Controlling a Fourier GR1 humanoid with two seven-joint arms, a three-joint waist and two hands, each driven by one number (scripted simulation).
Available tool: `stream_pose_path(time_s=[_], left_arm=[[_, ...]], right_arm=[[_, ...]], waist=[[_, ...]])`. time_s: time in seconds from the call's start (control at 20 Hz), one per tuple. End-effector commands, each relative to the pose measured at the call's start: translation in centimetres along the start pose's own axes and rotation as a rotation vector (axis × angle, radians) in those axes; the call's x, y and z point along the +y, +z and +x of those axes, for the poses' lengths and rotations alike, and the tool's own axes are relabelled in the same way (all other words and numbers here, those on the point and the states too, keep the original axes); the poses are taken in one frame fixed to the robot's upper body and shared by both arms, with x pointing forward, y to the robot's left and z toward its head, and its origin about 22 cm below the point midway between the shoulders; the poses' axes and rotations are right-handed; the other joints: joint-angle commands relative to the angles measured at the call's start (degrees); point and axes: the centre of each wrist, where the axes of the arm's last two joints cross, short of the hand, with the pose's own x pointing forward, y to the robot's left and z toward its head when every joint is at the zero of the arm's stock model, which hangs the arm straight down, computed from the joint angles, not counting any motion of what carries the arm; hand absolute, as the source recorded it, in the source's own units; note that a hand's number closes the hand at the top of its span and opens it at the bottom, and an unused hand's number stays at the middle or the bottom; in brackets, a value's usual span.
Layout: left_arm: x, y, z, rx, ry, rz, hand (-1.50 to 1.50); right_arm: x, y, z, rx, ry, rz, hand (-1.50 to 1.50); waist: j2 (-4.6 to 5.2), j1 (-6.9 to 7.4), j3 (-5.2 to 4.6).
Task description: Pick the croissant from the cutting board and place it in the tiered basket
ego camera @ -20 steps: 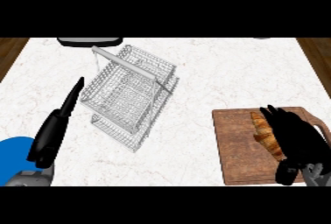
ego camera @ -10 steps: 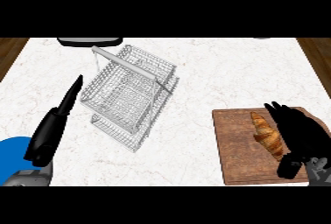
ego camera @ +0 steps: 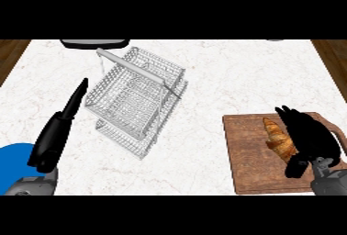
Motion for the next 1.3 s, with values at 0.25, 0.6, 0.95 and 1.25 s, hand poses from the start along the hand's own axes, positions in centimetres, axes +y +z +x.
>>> stream_pose_path(time_s=[0.25, 0.6, 0.95, 1.25], left_arm=[[0.5, 0.5, 1.2, -0.009, 0.017, -0.008, 0.0], [1.7, 1.0, -0.2, 0.002, 0.011, -0.017, 0.0], [0.4, 0.5, 0.5, -0.011, -0.003, 0.006, 0.0], [0.4, -0.9, 1.4, 0.002, 0.004, -0.012, 0.0]], right_arm=[[3.6, -2.0, 0.3, -0.003, -0.02, 0.002, -1.5], [4.0, -2.1, 0.5, -0.094, -0.108, 0.047, 1.5], [4.9, -1.8, 0.5, -0.197, -0.035, -0.077, 1.5], [1.2, -1.7, 2.1, -0.234, -0.041, -0.225, 1.5]], waist=[[0.0, 0.09, -0.01], [-0.05, -0.06, -0.02], [-0.04, -0.16, -0.02], [-0.06, -0.14, -0.02]])
